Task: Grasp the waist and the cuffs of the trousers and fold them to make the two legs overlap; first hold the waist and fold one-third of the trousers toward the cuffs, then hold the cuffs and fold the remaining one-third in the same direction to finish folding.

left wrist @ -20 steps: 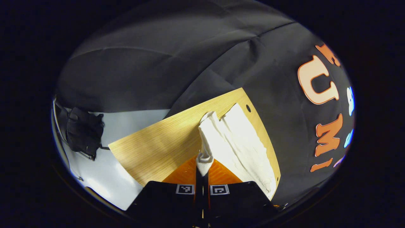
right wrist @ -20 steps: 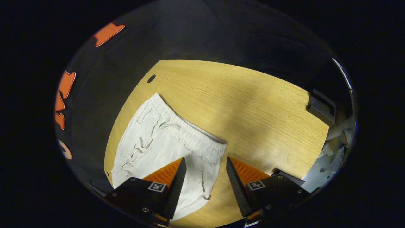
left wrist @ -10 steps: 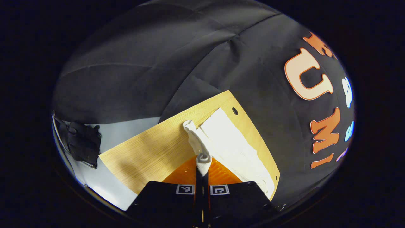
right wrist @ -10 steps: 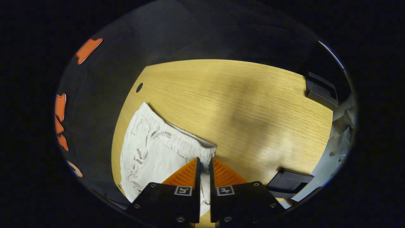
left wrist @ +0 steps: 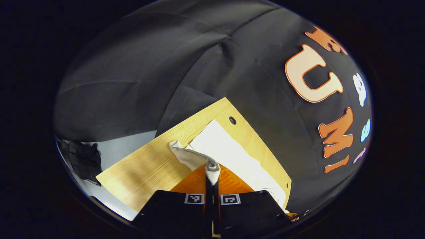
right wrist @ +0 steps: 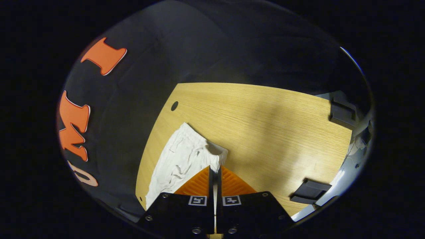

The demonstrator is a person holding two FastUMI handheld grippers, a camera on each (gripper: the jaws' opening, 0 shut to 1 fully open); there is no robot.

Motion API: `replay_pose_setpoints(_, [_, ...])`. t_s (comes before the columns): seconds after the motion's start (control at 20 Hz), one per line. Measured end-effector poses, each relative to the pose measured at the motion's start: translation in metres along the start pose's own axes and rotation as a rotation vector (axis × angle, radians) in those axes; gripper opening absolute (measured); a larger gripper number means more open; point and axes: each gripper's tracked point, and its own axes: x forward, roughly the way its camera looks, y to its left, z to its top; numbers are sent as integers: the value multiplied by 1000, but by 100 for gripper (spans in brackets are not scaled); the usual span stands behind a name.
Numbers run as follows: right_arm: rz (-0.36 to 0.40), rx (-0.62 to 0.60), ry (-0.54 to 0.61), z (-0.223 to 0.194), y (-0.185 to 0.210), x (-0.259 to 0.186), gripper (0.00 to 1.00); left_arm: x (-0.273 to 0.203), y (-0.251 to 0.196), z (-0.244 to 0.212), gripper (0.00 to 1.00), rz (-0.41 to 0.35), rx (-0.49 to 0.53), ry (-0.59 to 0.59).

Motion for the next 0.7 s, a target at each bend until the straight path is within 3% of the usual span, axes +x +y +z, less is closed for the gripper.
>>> replay_pose_setpoints(0.35, [5, -64, -37, 18, 38, -10, 1, 41, -17, 29, 5, -7, 77, 48])
replay_pose_setpoints(0.7, [-37, 64, -96, 40, 43, -17, 1, 76, -3, 64, 5, -4, 54, 79])
